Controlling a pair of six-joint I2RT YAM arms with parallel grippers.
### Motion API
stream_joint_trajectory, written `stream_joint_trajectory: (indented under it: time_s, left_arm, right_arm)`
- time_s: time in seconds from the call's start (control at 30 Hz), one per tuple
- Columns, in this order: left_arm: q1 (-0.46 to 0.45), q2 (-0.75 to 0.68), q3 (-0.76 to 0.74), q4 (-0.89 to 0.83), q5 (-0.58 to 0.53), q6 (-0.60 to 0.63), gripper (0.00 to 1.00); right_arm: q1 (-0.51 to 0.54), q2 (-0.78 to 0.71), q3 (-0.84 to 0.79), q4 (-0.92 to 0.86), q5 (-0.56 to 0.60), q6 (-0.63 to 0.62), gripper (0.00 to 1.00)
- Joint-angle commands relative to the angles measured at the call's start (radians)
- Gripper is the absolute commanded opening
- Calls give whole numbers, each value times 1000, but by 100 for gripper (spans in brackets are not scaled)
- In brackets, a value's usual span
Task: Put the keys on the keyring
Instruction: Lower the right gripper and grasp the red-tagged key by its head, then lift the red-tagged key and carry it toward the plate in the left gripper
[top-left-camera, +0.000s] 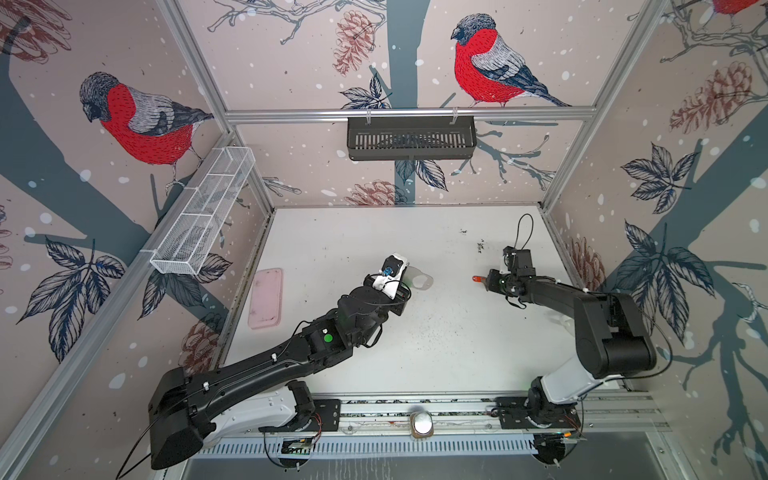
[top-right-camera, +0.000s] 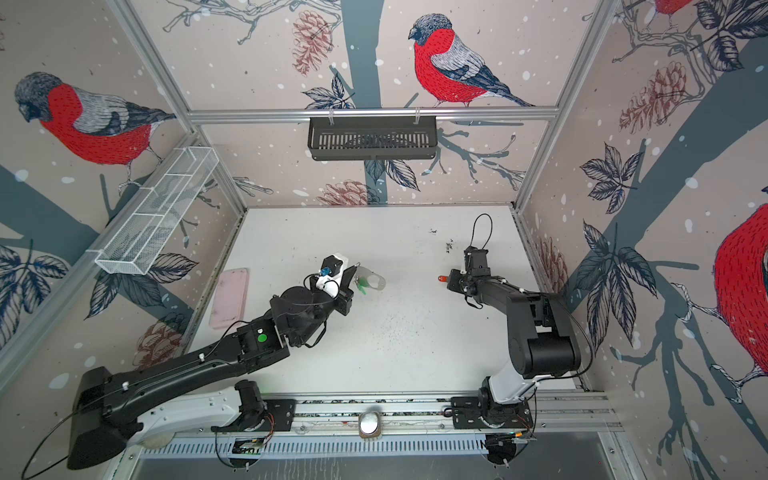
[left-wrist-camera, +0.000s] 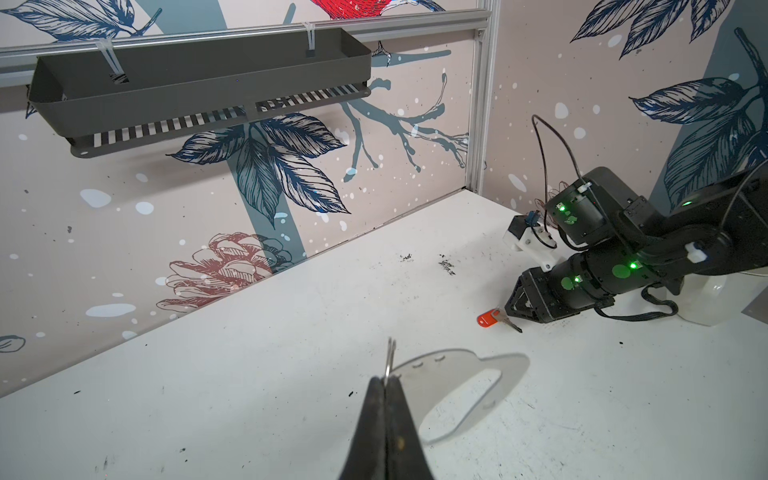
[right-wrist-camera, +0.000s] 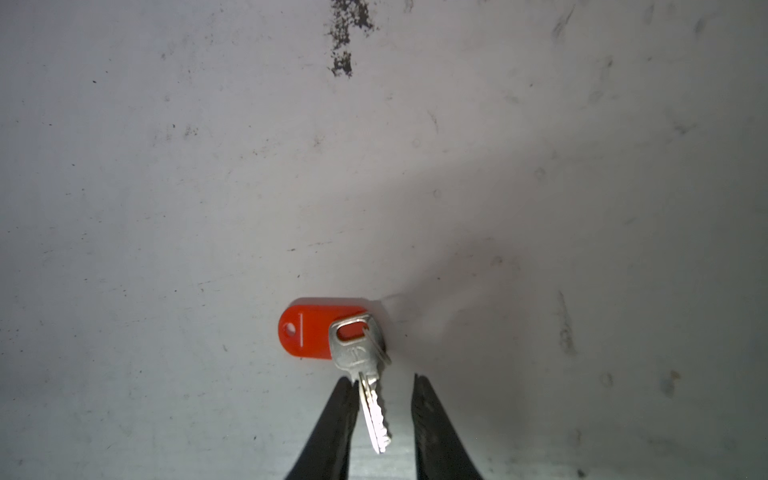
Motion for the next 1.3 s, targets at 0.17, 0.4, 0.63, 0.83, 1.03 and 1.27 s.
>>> stream_joint_trajectory:
  time_s: [0.17, 0.4, 0.63, 0.83, 1.03, 1.27]
  left_arm:
    - [0, -16, -4, 48, -1, -5, 0]
    - [0, -24, -7, 48, 3, -5, 0]
    - [0, -29, -7, 46, 3, -5, 0]
    - [1, -26, -4, 45, 5, -5, 0]
    - [1, -23, 1, 39, 4, -5, 0]
    - [1, -19, 3, 42, 5, -5, 0]
  right_arm:
    - [-1, 38, 22, 49, 7, -10, 25]
    - [0, 56, 45, 42, 3, -20, 21]
    - [2, 65, 51, 40, -7, -23, 18]
    - [6, 66, 53, 39, -14, -30, 12]
    - [17, 43, 56, 24, -10, -39, 1]
    - [59, -42, 74, -15, -5, -72, 0]
